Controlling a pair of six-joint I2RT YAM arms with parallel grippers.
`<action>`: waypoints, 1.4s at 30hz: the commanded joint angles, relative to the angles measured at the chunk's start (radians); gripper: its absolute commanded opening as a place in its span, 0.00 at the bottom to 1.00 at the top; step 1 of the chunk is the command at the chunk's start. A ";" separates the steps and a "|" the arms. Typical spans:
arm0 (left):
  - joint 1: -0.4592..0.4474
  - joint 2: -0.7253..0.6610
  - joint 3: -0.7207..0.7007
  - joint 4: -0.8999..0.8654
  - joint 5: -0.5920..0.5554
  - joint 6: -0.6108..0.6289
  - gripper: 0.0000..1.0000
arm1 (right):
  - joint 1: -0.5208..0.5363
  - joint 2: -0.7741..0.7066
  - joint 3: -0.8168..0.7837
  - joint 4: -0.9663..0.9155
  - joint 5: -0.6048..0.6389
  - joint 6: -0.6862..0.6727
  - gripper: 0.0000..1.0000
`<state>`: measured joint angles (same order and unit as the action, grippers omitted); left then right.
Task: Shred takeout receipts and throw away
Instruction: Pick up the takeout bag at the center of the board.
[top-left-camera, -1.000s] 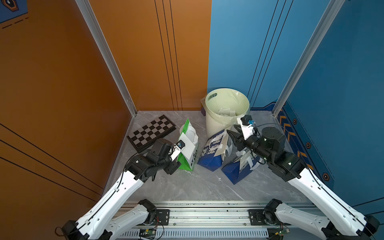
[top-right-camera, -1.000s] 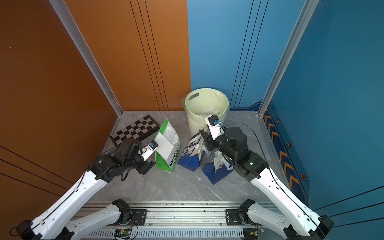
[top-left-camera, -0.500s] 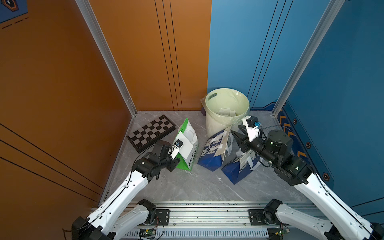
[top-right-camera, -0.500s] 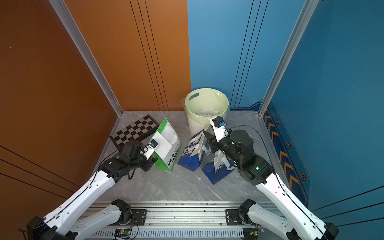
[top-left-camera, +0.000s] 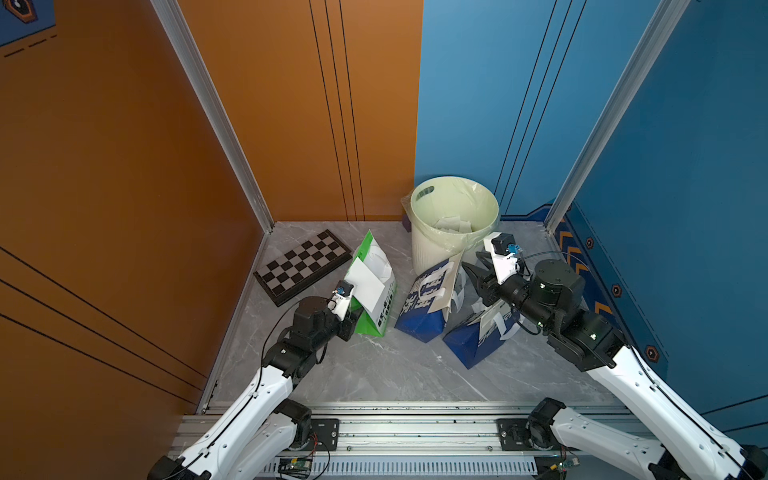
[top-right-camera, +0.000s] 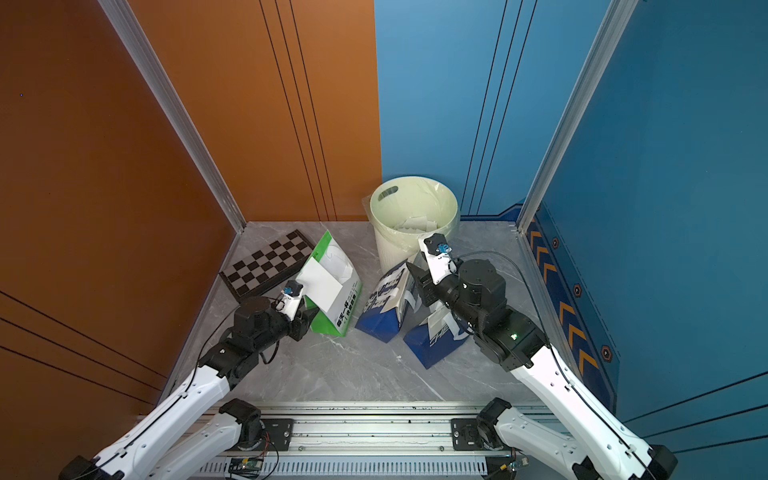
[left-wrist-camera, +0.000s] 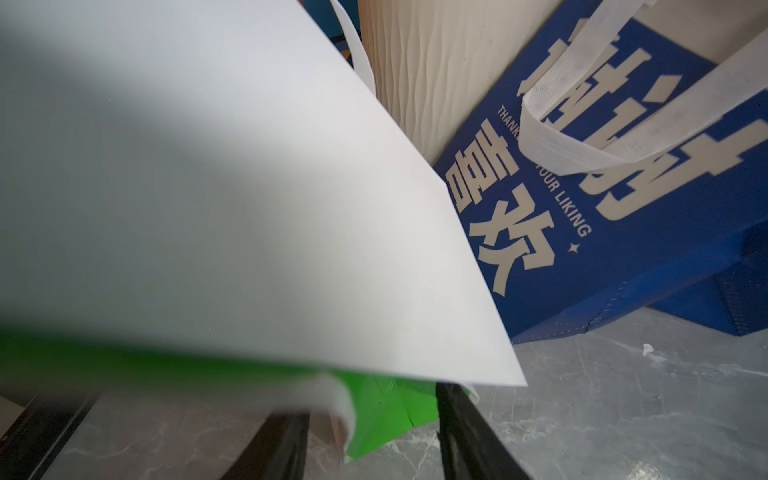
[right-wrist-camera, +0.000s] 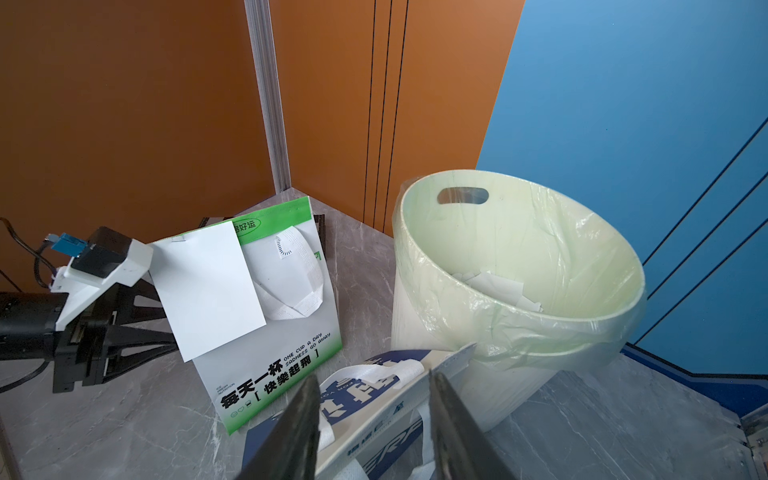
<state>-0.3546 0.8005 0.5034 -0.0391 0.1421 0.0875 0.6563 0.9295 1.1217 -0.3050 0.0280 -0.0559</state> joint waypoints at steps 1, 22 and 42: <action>0.019 -0.020 -0.009 0.065 0.039 -0.031 0.50 | 0.000 0.009 0.010 -0.014 -0.002 -0.010 0.44; 0.068 0.097 -0.072 0.440 0.130 -0.085 0.26 | 0.194 0.149 0.061 -0.017 -0.063 -0.058 0.43; 0.083 -0.090 -0.015 0.399 0.020 -0.437 0.00 | 0.474 0.509 0.194 0.083 0.291 -0.506 0.75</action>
<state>-0.2749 0.7437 0.4442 0.3695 0.2226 -0.2615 1.1305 1.4284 1.2926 -0.2974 0.2317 -0.4877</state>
